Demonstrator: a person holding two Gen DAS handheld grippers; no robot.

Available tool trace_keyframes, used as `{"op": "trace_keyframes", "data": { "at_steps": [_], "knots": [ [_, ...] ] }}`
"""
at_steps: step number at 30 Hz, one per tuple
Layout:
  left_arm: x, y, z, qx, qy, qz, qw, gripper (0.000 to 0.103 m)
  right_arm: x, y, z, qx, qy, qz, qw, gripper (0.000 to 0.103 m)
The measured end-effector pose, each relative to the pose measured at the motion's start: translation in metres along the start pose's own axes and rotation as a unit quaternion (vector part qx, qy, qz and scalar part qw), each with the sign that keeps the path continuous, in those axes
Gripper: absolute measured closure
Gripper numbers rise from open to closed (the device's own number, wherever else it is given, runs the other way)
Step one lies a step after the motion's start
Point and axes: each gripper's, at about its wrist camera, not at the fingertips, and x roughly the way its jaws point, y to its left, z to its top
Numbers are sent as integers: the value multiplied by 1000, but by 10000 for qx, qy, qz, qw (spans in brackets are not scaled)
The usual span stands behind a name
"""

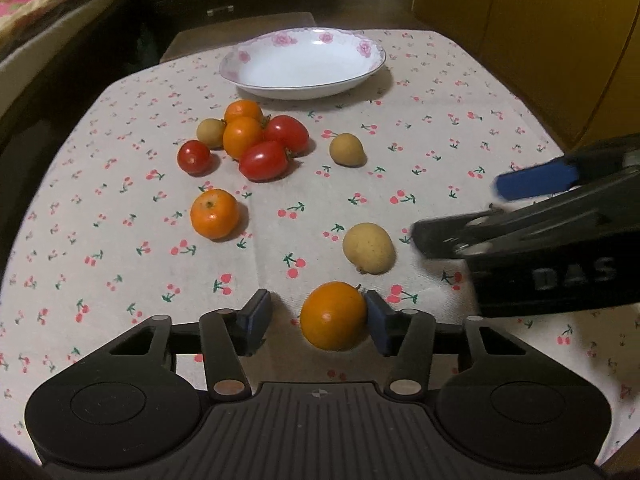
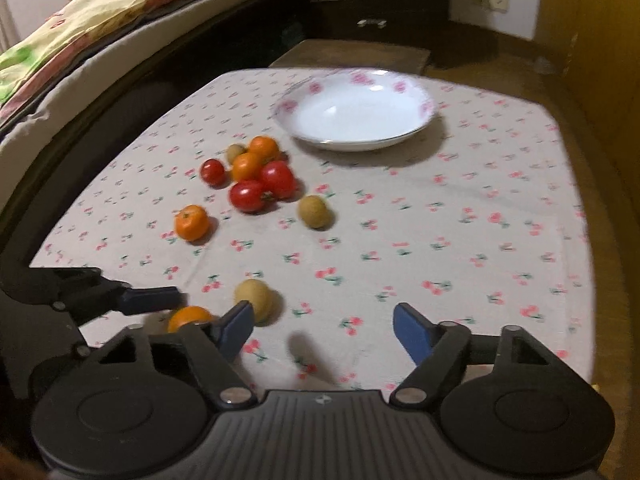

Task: Organize fruits
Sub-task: 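Grasp the large orange with the left tool while the right tool grasps a brown round fruit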

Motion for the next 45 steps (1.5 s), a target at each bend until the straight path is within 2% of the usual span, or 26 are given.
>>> {"op": "trace_keyframes", "data": {
  "at_steps": [3,13,19,24,28,30,32,34,38,45],
  "knots": [
    [-1,0,0,21,-34,7,10000,55,8,5,3,-63,62,215,9997,41],
    [0,1,-3,48,-139,-58,9999,56,35,16,10,-301,326,574,9974,50],
    [0,0,-5,201,-228,17,9995,49,41,24,13,-611,221,483,9967,50],
    [1,0,-7,271,-269,71,9992,43,42,28,10,-833,191,482,9952,44],
    [1,-2,-8,365,-303,130,9988,41,42,24,9,-793,167,663,9945,38],
    [2,0,-7,338,-289,100,9990,41,41,25,11,-804,163,586,9949,49],
    [2,1,-7,336,-277,72,9990,41,40,28,10,-995,122,318,9945,67],
    [2,1,-8,365,-285,76,9989,41,38,28,8,-1104,97,179,9937,75],
    [1,-1,-6,426,-305,88,9986,42,35,29,4,-1247,69,110,9921,75],
    [5,-8,-1,688,-383,110,9968,45,29,15,6,-926,58,142,9956,76]
  ]
}}
